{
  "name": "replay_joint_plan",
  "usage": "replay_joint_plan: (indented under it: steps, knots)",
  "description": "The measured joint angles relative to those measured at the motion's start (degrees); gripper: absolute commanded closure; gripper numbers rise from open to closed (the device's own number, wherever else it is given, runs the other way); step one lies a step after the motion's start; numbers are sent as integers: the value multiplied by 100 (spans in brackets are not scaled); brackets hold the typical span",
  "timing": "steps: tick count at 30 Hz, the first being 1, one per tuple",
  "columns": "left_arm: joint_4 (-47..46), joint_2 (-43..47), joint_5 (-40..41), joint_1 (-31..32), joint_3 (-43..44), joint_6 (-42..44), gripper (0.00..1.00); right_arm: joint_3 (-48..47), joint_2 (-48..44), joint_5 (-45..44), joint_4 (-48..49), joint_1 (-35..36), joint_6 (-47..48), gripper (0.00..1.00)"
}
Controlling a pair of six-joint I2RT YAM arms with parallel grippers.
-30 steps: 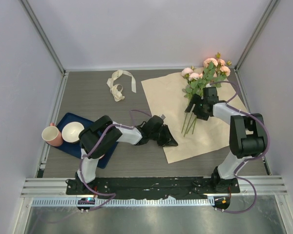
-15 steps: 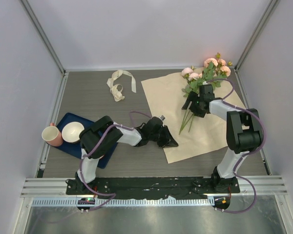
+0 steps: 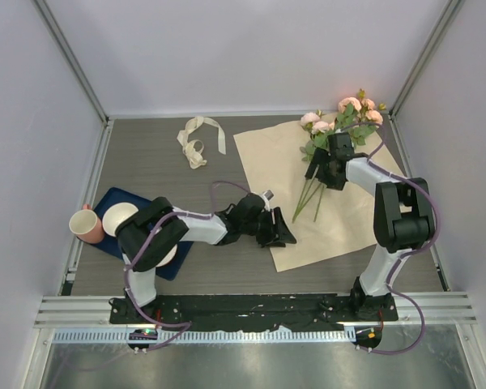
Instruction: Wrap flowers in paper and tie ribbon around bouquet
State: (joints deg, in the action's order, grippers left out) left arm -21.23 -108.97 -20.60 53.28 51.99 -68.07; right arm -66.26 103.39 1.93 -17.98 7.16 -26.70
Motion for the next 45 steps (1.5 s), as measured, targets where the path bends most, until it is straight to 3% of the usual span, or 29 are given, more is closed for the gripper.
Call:
replay_joint_plan:
  steps: [5,11,16,17,19,24,30,39,42,45]
  knots:
    - [203,1005,-131,-114,-444,286,41,157,-501,-1040,-686,105,72,17]
    - [192,2492,-306,-614,-1156,409,40,684,-2100,-1469,-1394,811,11,20]
    - [444,3560,-304,-1126,-1989,396,39,1311,-3320,-1788,-1733,3185,-590,23]
    - [560,3812,-302,-1211,-2142,387,38,1517,-3477,-1805,-1794,4009,-739,23]
    - [892,4439,-289,-1364,-2406,380,36,1926,-3679,-1969,-2022,4983,-1051,22]
    - [2096,6260,-7,-1626,-2500,496,29,2221,-3191,-2750,-2573,6846,-1574,22]
    - [3237,7390,369,-1668,-2472,601,28,1523,-1377,-3659,-2802,7652,-1609,28]
    - [3746,7169,507,-1694,-2472,603,28,1228,-535,-4566,-3154,7667,-1749,55]
    - [3742,6979,525,-1705,-2465,603,28,1224,-433,-4623,-3209,7661,-1777,69]
    - [3738,6743,518,-1709,-2428,608,28,1224,-413,-4671,-3246,7663,-1867,98]
